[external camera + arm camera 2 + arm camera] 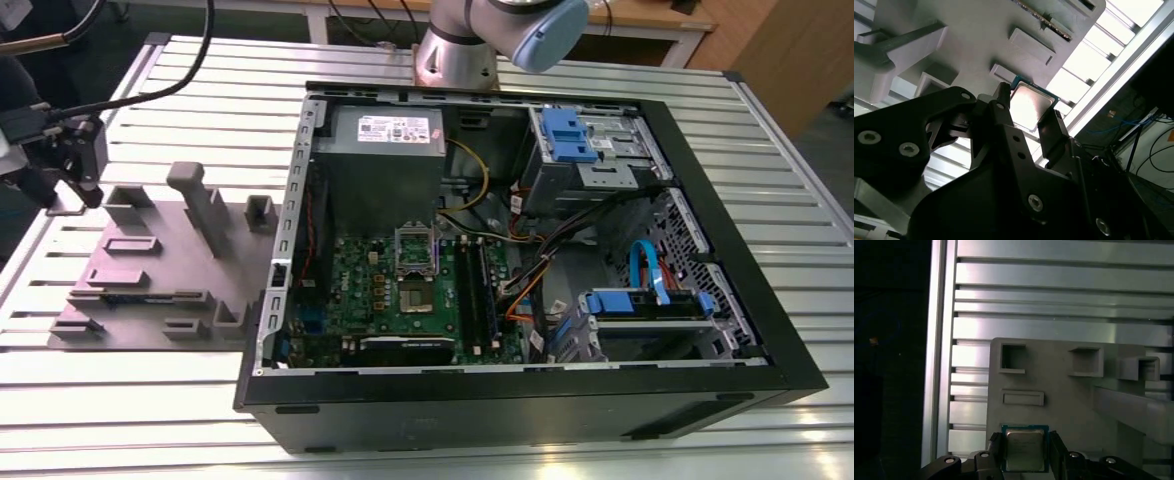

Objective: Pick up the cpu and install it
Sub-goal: 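Pick up the cpu and move it towards the insertion slot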

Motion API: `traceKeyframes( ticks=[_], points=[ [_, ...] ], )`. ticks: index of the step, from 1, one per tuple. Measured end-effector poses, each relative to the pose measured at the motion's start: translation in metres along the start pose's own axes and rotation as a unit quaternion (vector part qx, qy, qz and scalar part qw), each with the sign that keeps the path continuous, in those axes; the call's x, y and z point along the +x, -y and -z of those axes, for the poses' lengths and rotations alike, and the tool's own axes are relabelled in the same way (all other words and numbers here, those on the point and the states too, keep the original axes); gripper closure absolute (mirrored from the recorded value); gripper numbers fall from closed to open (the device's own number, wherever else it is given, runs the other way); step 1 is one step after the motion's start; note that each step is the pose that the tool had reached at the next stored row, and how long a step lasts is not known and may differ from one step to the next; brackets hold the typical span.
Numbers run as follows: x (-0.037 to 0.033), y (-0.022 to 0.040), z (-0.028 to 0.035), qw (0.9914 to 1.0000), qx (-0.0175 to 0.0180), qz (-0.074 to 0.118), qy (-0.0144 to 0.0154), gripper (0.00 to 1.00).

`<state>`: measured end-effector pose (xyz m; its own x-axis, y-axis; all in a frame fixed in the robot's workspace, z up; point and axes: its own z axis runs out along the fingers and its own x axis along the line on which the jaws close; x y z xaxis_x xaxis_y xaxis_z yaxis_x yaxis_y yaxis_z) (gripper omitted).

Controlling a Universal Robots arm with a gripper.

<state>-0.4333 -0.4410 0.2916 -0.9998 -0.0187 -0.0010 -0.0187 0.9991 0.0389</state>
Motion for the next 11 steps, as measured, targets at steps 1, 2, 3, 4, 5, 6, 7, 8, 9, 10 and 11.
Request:
traceKeyframes(
  ticks=[1,2,3,4,5,6,7,8,9,10,11],
  points=[
    [0.0000,-0.0001,0.0017,1.00000,0.0000,0.000,0.0000,0.53],
    [0.0000,-0.0001,0.0036,1.00000,0.0000,0.000,0.0000,0.53],
    [0.0000,-0.0002,0.0056,1.00000,0.0000,0.000,0.0000,0.53],
    [0.0000,-0.0003,0.0077,1.00000,0.0000,0.000,0.0000,0.53],
    [0.0000,-0.0004,0.0094,1.00000,0.0000,0.000,0.0000,0.53],
    [0.0000,-0.0004,0.0109,1.00000,0.0000,0.000,0.0000,0.53],
    [0.0000,-0.0005,0.0119,1.00000,0.0000,0.000,0.0000,0.53],
    [0.0000,-0.0005,0.0122,1.00000,0.0000,0.000,0.0000,0.53],
    [0.0000,-0.0005,0.0122,1.00000,-0.0001,0.000,0.0001,0.53],
    [0.0000,-0.0005,0.0122,1.00000,-0.0001,0.000,0.0001,0.53],
    [0.0000,-0.0005,0.0122,1.00000,-0.0001,0.000,0.0001,0.53]
  ],
)
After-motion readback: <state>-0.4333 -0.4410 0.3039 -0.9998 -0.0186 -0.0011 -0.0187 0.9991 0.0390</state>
